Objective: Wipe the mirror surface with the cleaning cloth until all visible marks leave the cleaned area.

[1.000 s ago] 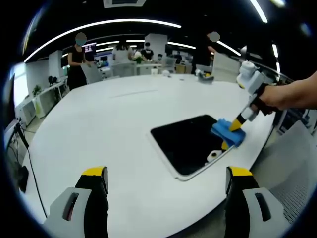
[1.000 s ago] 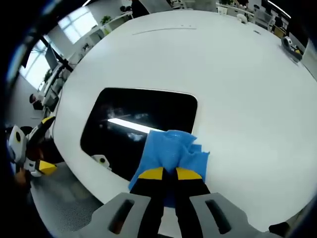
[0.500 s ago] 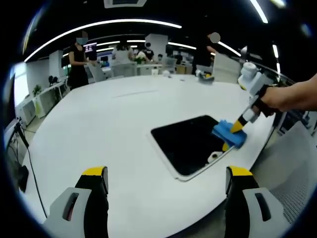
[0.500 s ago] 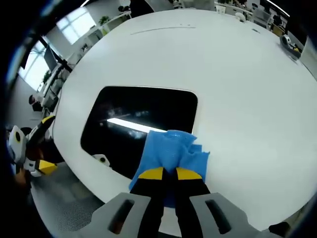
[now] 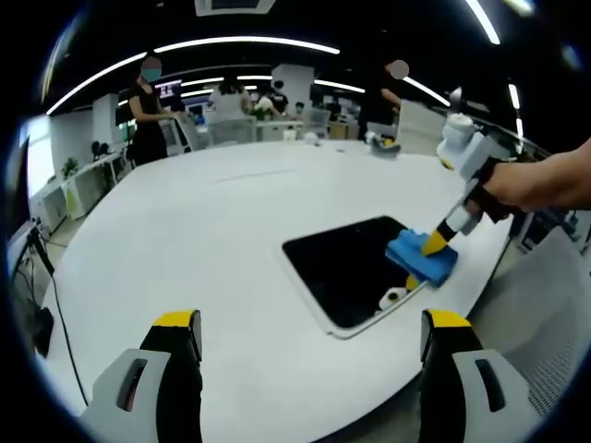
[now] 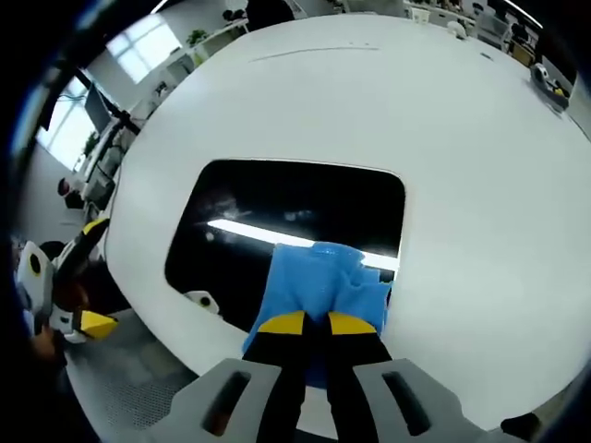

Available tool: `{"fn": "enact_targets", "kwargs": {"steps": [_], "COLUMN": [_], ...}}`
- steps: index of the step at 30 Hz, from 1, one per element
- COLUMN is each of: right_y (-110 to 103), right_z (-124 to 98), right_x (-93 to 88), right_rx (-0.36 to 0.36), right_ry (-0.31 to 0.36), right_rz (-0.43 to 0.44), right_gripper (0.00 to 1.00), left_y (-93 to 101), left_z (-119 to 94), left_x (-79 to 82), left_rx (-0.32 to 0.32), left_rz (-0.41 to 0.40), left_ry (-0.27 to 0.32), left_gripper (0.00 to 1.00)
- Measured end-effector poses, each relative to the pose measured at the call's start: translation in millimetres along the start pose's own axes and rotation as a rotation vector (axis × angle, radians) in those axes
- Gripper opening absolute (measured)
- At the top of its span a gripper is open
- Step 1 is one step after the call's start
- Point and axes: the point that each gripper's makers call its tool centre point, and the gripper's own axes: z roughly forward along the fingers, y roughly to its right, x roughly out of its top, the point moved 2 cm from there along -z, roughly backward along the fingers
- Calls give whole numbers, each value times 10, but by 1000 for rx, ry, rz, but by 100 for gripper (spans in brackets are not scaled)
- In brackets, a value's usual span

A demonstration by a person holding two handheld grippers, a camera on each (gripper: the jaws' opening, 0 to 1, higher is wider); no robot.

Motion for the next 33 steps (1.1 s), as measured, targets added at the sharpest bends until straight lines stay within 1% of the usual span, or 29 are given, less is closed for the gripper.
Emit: {"fn": "enact_targets", "kwargs": {"steps": [4,19,27,33], "right_y": [-100,-305,-484,-577], "right_z": [26,136,165,190], "right_x": [23,112,148,175], "right_rx": [3,20,26,35], "right_ry": [1,2,-7,-7], "right_rz": [-14,-37,-64,-73], "right_gripper": [2,2,2,2], "left_y": [-2,10,20,38], "left_z": [-1,7,6,12], "left_x": [3,-1,7,11], "left_rx": [1,-4,-10,-17], "left_rz": [-2,12,10,14], "left_ry": [1,-5,1,1], "left_gripper": [99,99,99,99]}}
